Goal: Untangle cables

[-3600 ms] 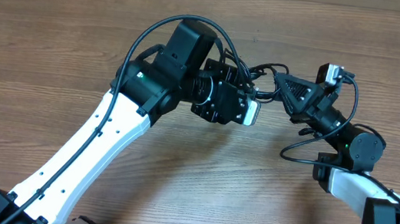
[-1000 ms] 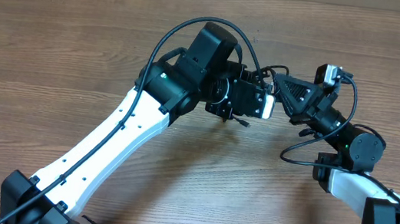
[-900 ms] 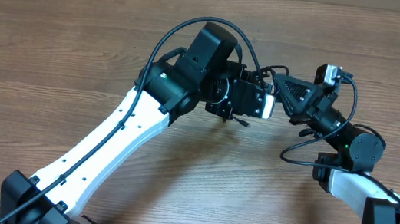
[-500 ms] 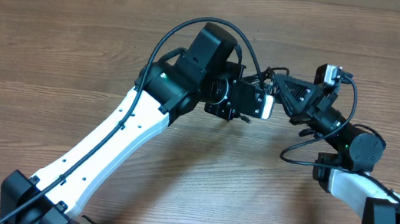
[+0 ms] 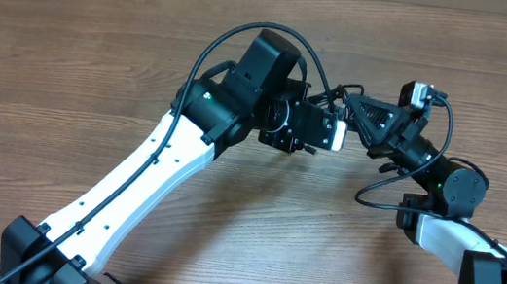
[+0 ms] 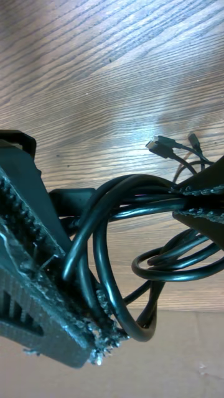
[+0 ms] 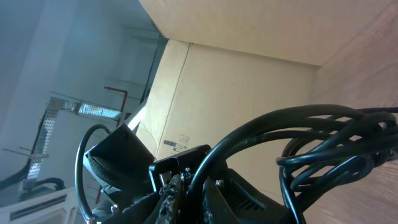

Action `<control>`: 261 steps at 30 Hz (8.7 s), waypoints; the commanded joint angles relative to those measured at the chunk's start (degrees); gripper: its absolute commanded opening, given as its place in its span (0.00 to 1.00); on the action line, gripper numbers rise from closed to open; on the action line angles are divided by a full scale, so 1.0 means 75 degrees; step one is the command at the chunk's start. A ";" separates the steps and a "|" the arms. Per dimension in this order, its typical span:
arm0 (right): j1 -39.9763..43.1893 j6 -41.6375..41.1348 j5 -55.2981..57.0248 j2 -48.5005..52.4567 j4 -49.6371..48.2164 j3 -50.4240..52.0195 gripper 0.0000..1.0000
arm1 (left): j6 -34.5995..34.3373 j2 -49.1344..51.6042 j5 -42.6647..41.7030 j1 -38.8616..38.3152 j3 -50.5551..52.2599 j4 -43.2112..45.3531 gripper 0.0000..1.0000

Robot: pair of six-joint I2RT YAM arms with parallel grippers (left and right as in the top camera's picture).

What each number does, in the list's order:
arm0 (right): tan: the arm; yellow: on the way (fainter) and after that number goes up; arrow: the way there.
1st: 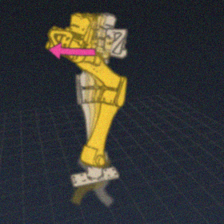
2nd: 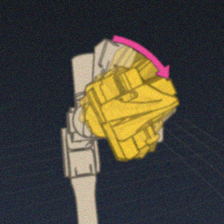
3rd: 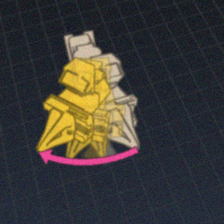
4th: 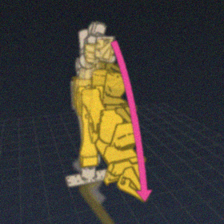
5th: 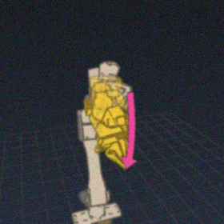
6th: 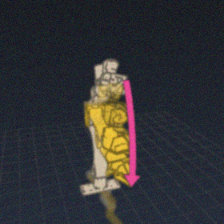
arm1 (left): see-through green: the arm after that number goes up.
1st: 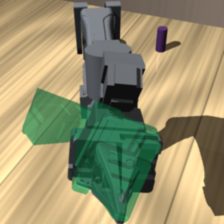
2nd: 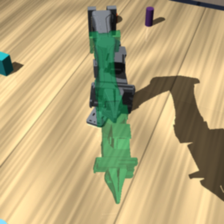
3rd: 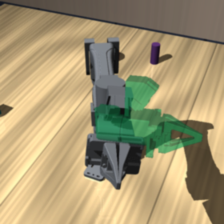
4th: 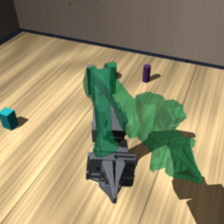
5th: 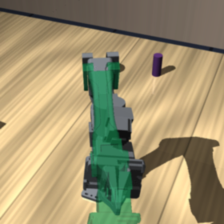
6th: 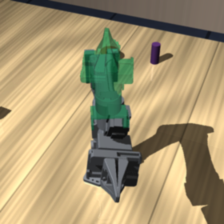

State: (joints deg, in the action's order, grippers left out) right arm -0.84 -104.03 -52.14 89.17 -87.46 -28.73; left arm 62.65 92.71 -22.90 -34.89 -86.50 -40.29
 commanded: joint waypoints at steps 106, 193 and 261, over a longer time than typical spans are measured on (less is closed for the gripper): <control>0.0664 0.7076 -0.2326 -0.0015 -0.0434 -0.0079 0.90 | -0.2824 -0.1037 -0.5155 0.1282 -0.0064 -0.0487 0.04; 0.0667 0.7076 -0.2060 -0.0015 -0.0434 -0.0079 0.16 | -0.2818 -0.0175 -0.5120 0.0711 -0.0064 -0.0245 0.04; 0.0667 0.7047 -0.1999 -0.0015 -0.0434 -0.0079 0.09 | -0.6050 -0.0175 0.0641 0.1256 -0.0064 -0.0408 0.04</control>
State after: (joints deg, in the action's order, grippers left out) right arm 4.03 -50.98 -68.12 89.17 -87.72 -28.77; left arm 19.53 91.22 -18.74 -25.74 -86.50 -44.03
